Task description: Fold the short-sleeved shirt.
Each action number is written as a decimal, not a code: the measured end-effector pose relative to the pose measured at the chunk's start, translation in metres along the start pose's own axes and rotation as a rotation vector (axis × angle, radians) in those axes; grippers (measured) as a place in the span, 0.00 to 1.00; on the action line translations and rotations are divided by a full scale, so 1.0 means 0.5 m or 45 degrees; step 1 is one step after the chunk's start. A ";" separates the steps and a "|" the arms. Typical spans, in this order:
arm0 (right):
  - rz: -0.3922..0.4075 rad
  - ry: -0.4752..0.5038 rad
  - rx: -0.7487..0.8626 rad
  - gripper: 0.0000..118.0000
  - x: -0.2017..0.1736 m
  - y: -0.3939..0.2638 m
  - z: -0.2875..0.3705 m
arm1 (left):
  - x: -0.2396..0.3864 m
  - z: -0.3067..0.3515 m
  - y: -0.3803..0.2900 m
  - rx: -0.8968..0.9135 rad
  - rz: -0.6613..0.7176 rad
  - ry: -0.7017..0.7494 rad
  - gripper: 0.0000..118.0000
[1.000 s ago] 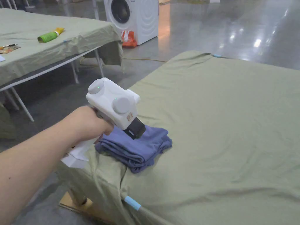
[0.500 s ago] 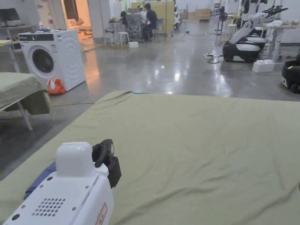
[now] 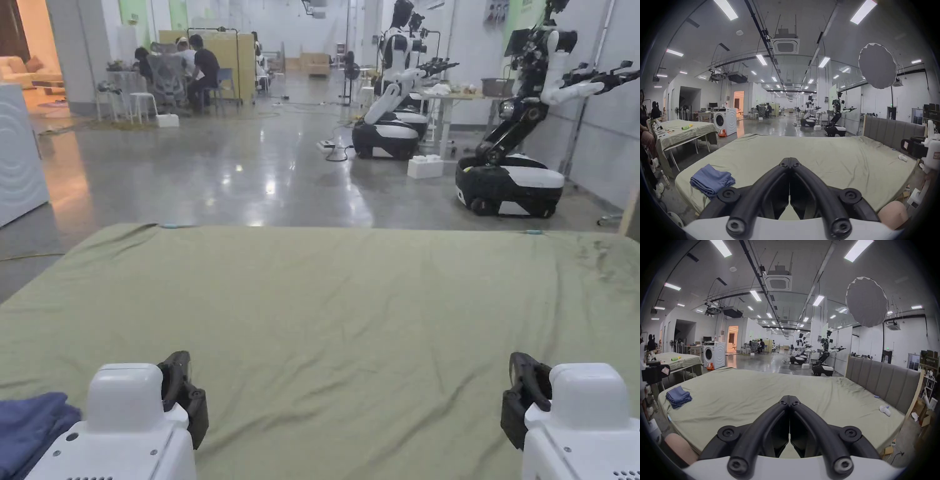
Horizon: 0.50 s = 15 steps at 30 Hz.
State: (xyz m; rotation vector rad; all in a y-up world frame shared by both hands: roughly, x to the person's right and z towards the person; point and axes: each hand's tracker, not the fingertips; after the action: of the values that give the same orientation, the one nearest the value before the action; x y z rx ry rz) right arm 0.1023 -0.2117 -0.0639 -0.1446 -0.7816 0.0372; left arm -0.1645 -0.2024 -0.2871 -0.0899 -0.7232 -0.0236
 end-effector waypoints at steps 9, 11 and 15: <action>-0.038 -0.012 -0.043 1.00 -0.011 -0.024 -0.001 | 0.028 0.021 0.007 0.079 0.007 -0.056 1.00; -0.037 -0.016 -0.034 1.00 -0.011 -0.030 0.001 | 0.037 0.021 0.007 0.077 -0.024 -0.044 1.00; 0.004 -0.070 -0.038 1.00 -0.021 -0.029 -0.002 | 0.043 0.015 0.008 0.064 -0.042 -0.025 1.00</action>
State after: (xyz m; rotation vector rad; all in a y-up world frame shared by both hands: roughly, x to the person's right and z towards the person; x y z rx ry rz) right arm 0.0953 -0.2268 -0.0701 -0.1737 -0.8371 0.0324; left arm -0.1529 -0.1974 -0.2677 -0.0304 -0.7444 -0.0363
